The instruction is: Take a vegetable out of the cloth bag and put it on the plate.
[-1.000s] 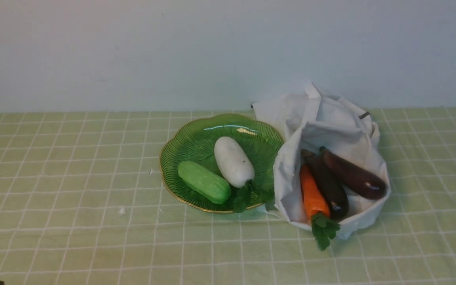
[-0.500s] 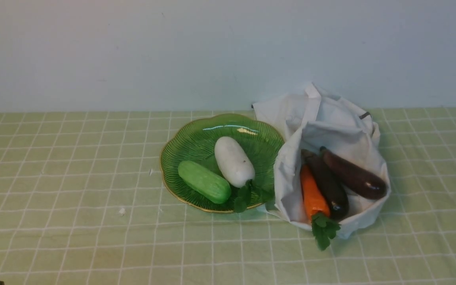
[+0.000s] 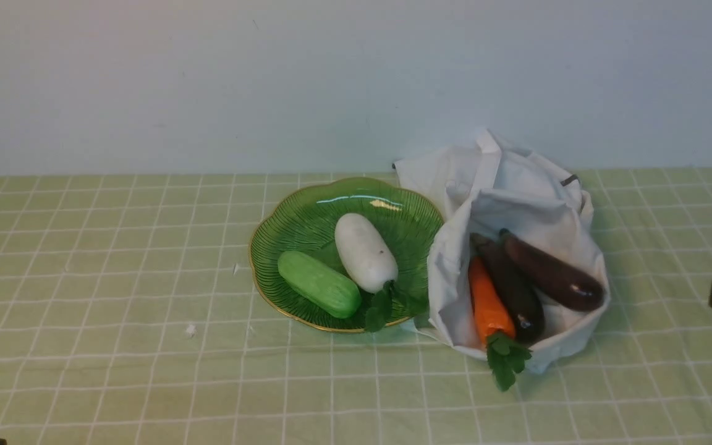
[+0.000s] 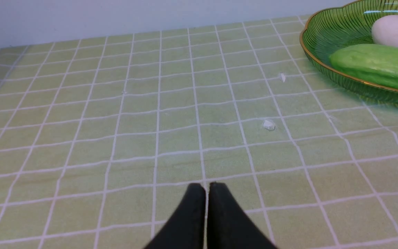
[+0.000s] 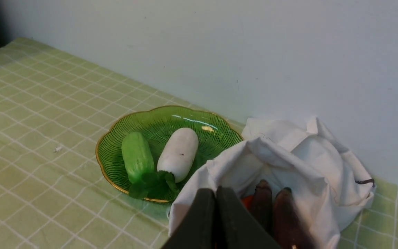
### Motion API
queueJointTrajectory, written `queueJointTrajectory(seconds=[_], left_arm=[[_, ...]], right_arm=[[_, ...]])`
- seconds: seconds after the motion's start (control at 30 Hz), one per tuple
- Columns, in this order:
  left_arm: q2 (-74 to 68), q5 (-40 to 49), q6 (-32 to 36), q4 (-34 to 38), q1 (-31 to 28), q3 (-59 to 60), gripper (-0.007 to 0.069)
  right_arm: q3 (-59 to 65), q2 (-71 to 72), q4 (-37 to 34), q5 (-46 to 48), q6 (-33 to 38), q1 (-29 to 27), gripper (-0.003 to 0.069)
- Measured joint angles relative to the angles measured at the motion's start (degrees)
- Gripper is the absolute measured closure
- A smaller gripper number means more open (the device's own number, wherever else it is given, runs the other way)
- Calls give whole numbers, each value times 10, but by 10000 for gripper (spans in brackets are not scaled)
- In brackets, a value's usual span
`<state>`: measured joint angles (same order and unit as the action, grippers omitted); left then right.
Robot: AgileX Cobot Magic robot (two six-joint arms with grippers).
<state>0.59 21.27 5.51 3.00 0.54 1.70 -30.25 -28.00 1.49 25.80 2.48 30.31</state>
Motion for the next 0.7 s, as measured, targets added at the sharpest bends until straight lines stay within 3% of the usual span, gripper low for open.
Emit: queueJointTrajectory(seconds=[0.43, 0.67, 0.7], left_arm=[[0, 0, 0, 0, 0, 0, 629], [0, 0, 0, 0, 0, 0, 629], [0, 0, 0, 0, 0, 0, 629]], right_arm=[[54, 23, 0, -48, 1, -17, 673], [191, 135, -15, -143, -3, -145, 673], [233, 186, -28, -156, -4, -185, 673]])
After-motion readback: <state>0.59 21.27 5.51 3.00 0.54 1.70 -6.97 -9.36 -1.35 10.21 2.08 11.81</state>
